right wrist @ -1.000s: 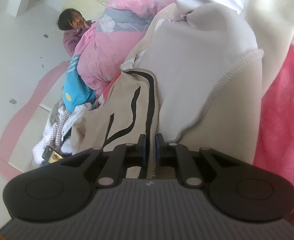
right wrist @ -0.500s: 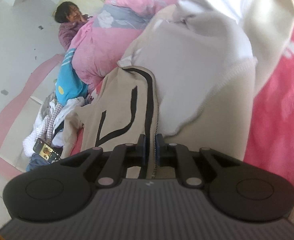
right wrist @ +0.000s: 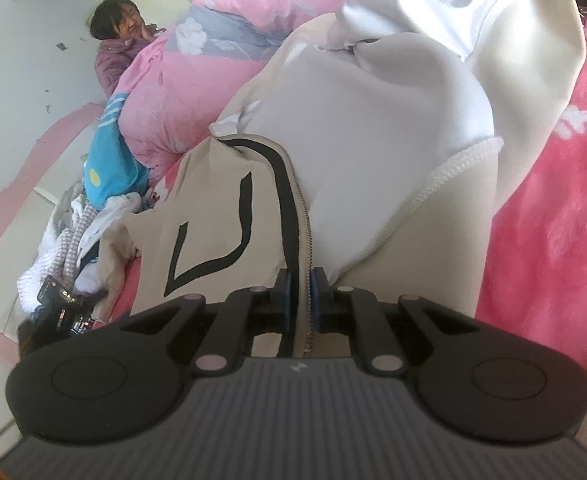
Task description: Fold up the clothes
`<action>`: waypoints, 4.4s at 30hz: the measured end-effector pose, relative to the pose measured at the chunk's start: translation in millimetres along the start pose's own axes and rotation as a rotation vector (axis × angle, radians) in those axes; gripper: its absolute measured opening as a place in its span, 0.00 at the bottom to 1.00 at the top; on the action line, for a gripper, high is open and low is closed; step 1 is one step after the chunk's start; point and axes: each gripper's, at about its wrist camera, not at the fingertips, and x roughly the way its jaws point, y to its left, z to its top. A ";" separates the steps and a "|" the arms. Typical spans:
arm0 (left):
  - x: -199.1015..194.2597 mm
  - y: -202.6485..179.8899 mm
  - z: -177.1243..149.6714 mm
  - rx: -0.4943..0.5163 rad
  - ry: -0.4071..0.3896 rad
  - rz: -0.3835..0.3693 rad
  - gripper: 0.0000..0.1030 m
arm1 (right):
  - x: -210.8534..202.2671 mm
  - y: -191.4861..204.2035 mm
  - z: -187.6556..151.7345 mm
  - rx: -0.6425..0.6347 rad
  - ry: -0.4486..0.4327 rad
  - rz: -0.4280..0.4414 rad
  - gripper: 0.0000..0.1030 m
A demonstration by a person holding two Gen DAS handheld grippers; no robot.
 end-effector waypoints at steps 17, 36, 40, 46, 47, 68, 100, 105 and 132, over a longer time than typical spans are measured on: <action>51.9 -3.7 43.9 0.115 -0.071 0.119 0.05 | 2.5 24.2 10.3 -0.074 0.043 -0.161 0.08; 45.6 -8.3 33.7 0.240 -0.107 0.168 0.31 | 1.0 16.3 3.7 -0.084 0.018 -0.157 0.08; 59.0 -9.9 40.7 0.199 -0.099 0.144 0.36 | 0.3 12.9 2.6 -0.063 0.012 -0.143 0.08; 62.2 -13.4 49.6 0.221 -0.161 0.173 0.05 | 0.8 16.1 1.0 -0.058 0.008 -0.154 0.08; 59.7 -18.7 53.7 0.246 -0.187 0.171 0.05 | 1.0 17.4 1.2 -0.059 0.008 -0.158 0.08; 13.1 -53.8 5.7 0.355 -0.103 0.256 0.37 | 4.8 6.9 -0.6 -0.029 -0.008 -0.090 0.10; -7.6 -50.2 -154.6 0.179 0.265 0.084 0.46 | -19.2 -27.3 -21.4 0.071 0.009 0.156 0.06; -11.6 -39.4 -155.0 0.118 0.258 0.075 0.42 | -32.8 -27.4 -23.8 0.079 0.006 0.199 0.05; -34.0 -24.5 -161.1 0.140 0.294 0.127 0.16 | -34.1 -43.3 -36.3 0.092 0.033 0.170 0.09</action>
